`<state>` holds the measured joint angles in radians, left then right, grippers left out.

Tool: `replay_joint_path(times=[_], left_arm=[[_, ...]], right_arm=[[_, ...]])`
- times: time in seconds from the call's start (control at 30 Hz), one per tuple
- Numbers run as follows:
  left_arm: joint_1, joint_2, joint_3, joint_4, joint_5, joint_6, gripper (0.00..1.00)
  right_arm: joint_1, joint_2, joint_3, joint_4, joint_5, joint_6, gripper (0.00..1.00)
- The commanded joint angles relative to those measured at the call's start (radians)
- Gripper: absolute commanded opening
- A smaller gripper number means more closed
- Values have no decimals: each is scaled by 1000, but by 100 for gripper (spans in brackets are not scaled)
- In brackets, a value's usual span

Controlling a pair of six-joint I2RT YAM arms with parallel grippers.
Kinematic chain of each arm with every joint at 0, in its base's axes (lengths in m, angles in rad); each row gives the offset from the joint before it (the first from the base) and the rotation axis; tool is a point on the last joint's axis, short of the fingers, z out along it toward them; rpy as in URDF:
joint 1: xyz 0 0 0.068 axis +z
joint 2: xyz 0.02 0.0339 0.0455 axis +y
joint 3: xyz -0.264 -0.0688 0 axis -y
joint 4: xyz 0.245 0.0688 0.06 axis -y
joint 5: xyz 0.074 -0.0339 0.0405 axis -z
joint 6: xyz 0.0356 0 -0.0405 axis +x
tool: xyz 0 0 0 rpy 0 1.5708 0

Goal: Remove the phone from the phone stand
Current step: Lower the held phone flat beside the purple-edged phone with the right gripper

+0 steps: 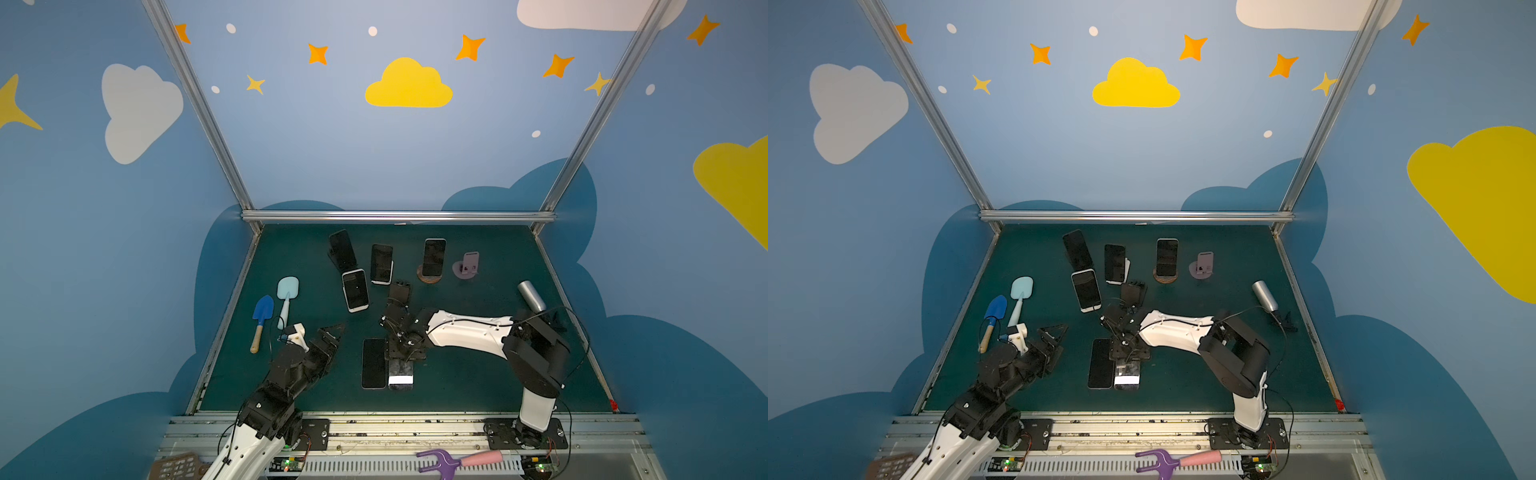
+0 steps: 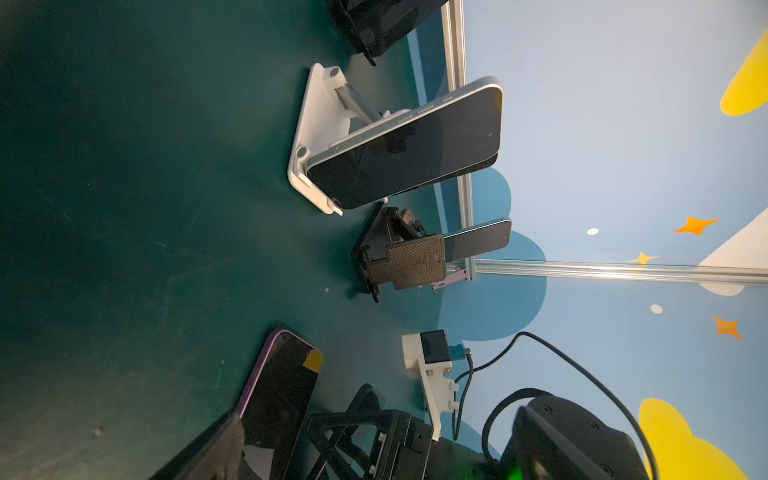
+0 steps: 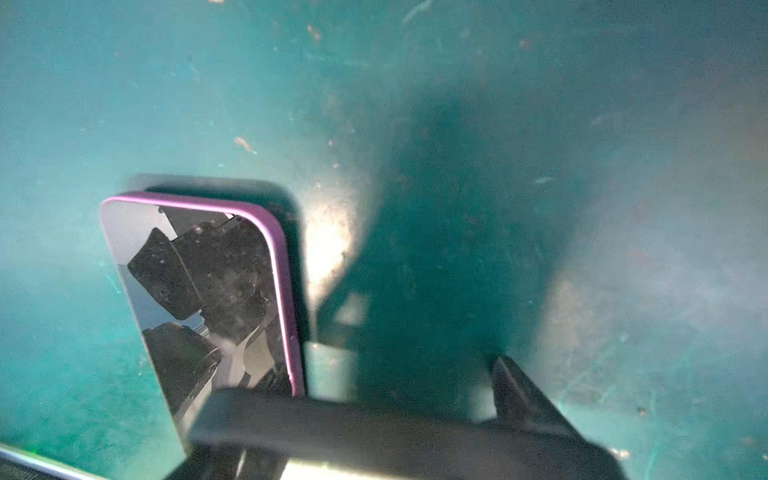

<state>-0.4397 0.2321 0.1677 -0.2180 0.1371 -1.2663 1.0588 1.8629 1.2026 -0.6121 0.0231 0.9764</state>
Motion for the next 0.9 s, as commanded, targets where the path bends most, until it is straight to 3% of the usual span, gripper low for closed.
replay_joint_path(times=[0.0,0.33,0.5,0.87], left_arm=[[-2,-1,-8,1,-21,22,100],[-3,-36,-36,-4,-42,19,100],[-3,-40,-27,-18,-47,31,100],[-4,-44,-28,-4,-70,47,100]], right_arm=[[-23,54,-11,-170,14,-29,63],[-36,108,27,-190,-25,-81,64],[-34,172,71,-236,-6,-62,70],[-43,239,138,-279,-56,-78,74]])
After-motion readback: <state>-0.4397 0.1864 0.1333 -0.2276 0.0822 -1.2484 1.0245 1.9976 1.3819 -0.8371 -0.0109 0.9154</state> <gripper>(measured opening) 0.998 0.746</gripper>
